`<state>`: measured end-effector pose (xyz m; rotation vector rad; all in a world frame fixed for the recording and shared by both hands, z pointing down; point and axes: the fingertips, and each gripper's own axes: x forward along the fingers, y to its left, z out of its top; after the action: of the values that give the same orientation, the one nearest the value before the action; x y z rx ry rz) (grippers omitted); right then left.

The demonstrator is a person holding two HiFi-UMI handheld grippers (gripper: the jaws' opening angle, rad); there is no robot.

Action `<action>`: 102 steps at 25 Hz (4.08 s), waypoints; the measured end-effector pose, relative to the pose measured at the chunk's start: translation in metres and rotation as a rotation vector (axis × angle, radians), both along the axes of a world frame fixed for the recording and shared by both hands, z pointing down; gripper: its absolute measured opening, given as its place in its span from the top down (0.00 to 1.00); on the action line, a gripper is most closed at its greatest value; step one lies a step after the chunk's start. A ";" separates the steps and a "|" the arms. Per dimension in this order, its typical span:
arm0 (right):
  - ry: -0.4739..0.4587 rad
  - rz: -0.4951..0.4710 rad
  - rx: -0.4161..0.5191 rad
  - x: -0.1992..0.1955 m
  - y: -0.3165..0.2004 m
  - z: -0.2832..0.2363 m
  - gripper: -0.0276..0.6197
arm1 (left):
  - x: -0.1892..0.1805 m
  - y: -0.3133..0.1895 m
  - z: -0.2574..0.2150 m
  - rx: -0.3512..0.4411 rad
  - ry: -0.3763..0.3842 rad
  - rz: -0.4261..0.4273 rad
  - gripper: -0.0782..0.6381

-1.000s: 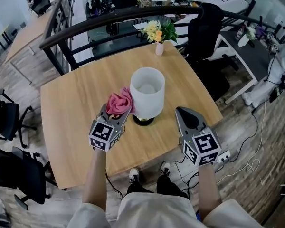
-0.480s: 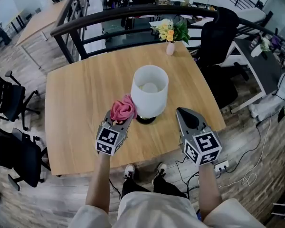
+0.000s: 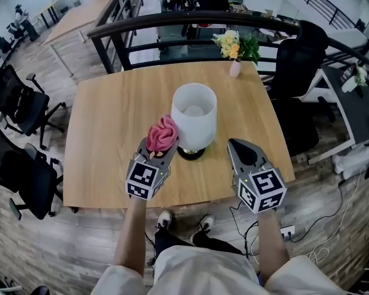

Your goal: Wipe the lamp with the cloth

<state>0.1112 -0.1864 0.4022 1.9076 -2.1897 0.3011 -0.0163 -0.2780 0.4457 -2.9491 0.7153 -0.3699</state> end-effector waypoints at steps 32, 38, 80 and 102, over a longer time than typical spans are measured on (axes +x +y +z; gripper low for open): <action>0.016 -0.064 0.066 0.017 0.004 -0.027 0.94 | 0.033 0.035 -0.050 -0.013 0.005 -0.049 0.66; 0.021 -0.165 0.064 0.033 -0.005 -0.013 0.94 | 0.036 0.036 -0.035 -0.043 0.022 -0.141 0.66; -0.034 -0.450 0.029 0.071 -0.034 0.051 0.94 | 0.075 0.053 -0.043 0.028 0.025 -0.374 0.66; -0.069 -0.342 0.019 0.125 -0.028 0.062 0.94 | 0.152 0.051 -0.060 0.023 -0.076 -0.221 0.66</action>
<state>0.2361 -0.2145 0.4639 1.5134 -2.5181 0.2886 0.1355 -0.2269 0.3861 -2.8236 1.0307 -0.4841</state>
